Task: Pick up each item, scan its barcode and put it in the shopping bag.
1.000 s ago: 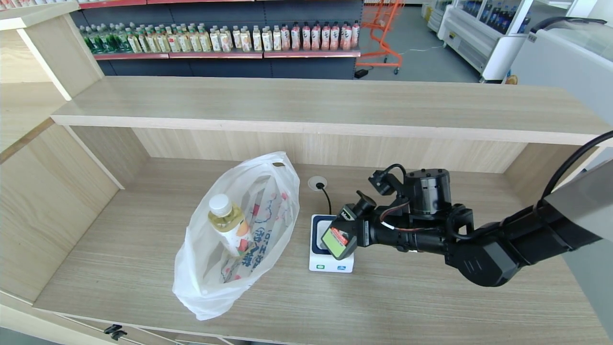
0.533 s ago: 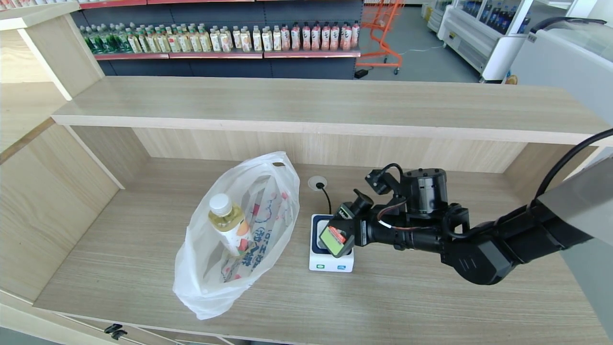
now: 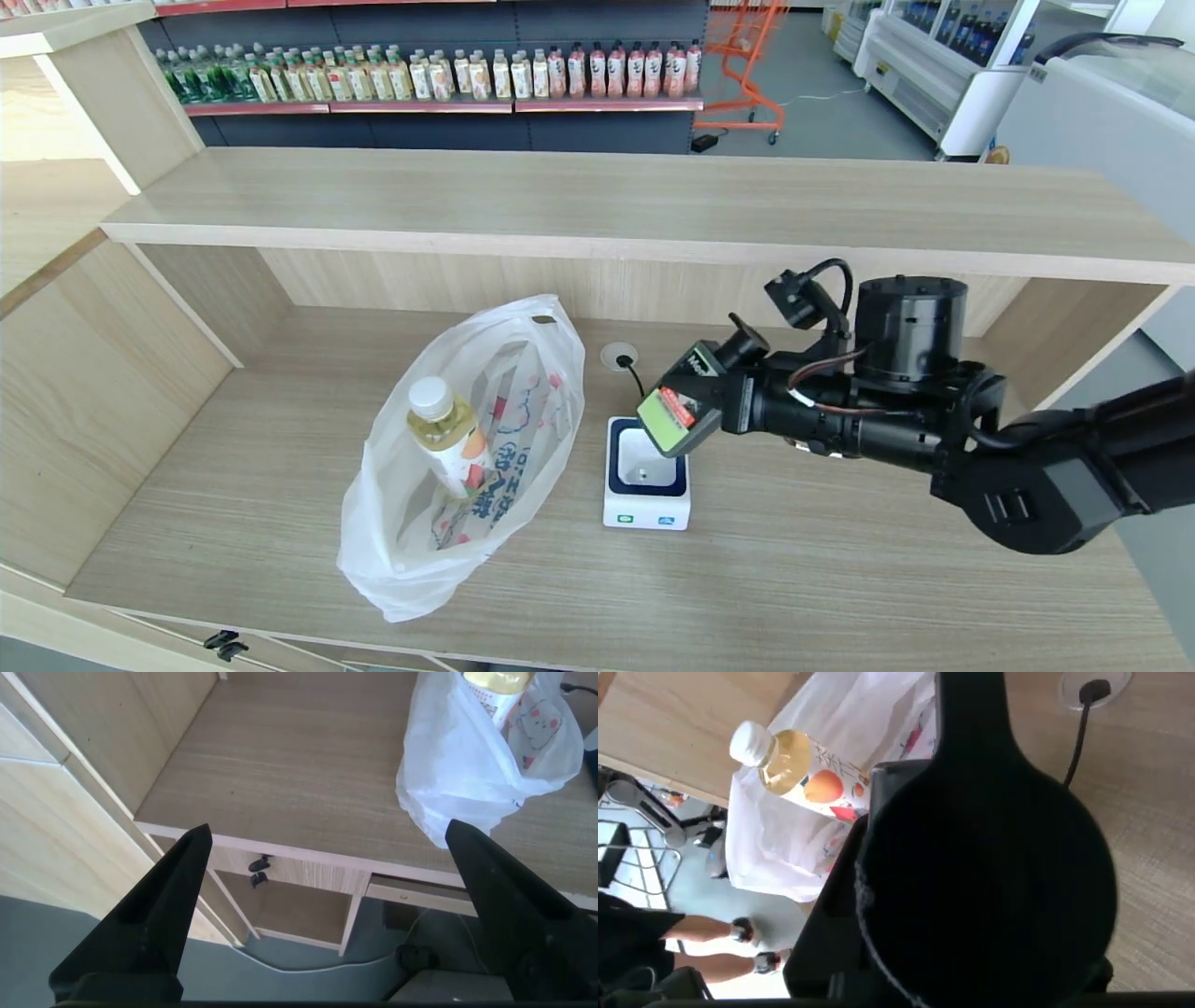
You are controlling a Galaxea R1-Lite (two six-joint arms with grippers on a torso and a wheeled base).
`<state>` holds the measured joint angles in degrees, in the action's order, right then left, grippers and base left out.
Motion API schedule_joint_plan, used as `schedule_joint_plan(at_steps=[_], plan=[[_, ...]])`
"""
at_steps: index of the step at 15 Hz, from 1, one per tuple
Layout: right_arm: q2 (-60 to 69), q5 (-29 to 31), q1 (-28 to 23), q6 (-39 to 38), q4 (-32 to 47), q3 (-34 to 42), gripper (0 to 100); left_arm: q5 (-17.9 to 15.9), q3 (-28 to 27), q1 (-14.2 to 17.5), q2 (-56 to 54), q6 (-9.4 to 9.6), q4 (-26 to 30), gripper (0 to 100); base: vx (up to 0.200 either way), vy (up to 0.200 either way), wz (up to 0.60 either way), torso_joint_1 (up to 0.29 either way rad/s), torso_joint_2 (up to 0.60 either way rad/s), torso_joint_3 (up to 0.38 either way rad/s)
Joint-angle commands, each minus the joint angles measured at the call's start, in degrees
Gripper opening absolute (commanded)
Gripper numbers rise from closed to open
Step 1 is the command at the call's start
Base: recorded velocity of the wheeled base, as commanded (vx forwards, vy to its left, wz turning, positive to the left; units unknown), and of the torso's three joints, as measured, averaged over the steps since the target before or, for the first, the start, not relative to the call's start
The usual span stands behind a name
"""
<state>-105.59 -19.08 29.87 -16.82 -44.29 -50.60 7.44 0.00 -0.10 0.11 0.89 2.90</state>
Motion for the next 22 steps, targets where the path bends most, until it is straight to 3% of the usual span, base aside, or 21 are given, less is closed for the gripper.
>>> schedule_joint_plan(at_steps=[1, 2, 3, 7, 9, 11, 12, 14, 17, 20, 22], plan=[[12.69, 0.8, -5.43, 14.36, -0.98, 7.45, 0, 0.03, 0.0, 0.01, -0.02, -0.01, 0.0, 100, 0.0, 0.0, 0.0, 0.0, 0.0, 0.0], [15.07, 0.8, -8.25, 23.33, -1.41, 10.79, 0, 0.03, 0.0, 0.01, -0.02, -0.01, 0.0, 100, 0.0, 0.0, 0.0, 0.0, 0.0, 0.0], [17.88, 0.62, -9.48, 25.79, -2.82, 14.22, 0, 0.03, 0.0, 0.01, -0.02, -0.01, 0.0, 100, 0.0, 0.0, 0.0, 0.0, 0.0, 0.0], [22.98, 0.62, -9.3, 24.29, -3.35, 19.05, 0, 0.03, 0.0, 0.01, -0.02, 0.08, 0.0, 100, 0.0, 0.0, 0.0, 0.0, 0.0, 0.0], [24.21, 0.62, -8.69, 17.88, -3.26, 19.58, 0, 0.03, 0.0, 0.01, -0.02, -0.1, 0.0, 100, 0.0, 0.0, 0.0, 0.0, 0.0, 0.0], [25.88, 0.8, -6.31, 5.05, -2.82, 19.31, 0, 0.03, 0.0, 0.01, -0.02, -0.36, 0.0, 100, 0.0, 0.2, 0.0, -0.002, 0.0, 0.002], [26.49, 0.8, -6.22, 2.32, -1.24, 19.05, 0, 0.03, 0.0, 0.01, -0.02, -0.54, 0.0, 100, 0.0, 0.2, 0.0, -0.022, 0.0, 0.007], [27.02, 0.71, -6.31, 1.79, 2.45, 19.14, 0, 0.12, 0.0, 0.01, -0.02, -1.86, -0.09, 100, 0.0, 0.2, 0.0, 0.017, 0.01, 0.002], [23.86, 0.71, -6.49, 0.83, 2.98, 17.47, 0, 0.12, 0.0, 0.01, -0.02, -1.59, -0.09, 100, 0.0, 0.2, 0.0, -0.001, 0.0, 0.004], [19.46, 0.53, -6.4, 0.83, 2.98, 12.81, 0, 0.12, 0.0, 0.01, -0.02, -1.86, -0.09, 100, 0.0, 0.2, 0.0, 0.004, 0.01, 0.002], [13.84, 0.71, -6.49, 1.35, 2.89, 7.8, 0, 0.03, 0.0, 0.01, -0.02, -1.07, 0.0, 100, 0.0, 0.1, 0.0, -0.001, 0.0, 0.001]])
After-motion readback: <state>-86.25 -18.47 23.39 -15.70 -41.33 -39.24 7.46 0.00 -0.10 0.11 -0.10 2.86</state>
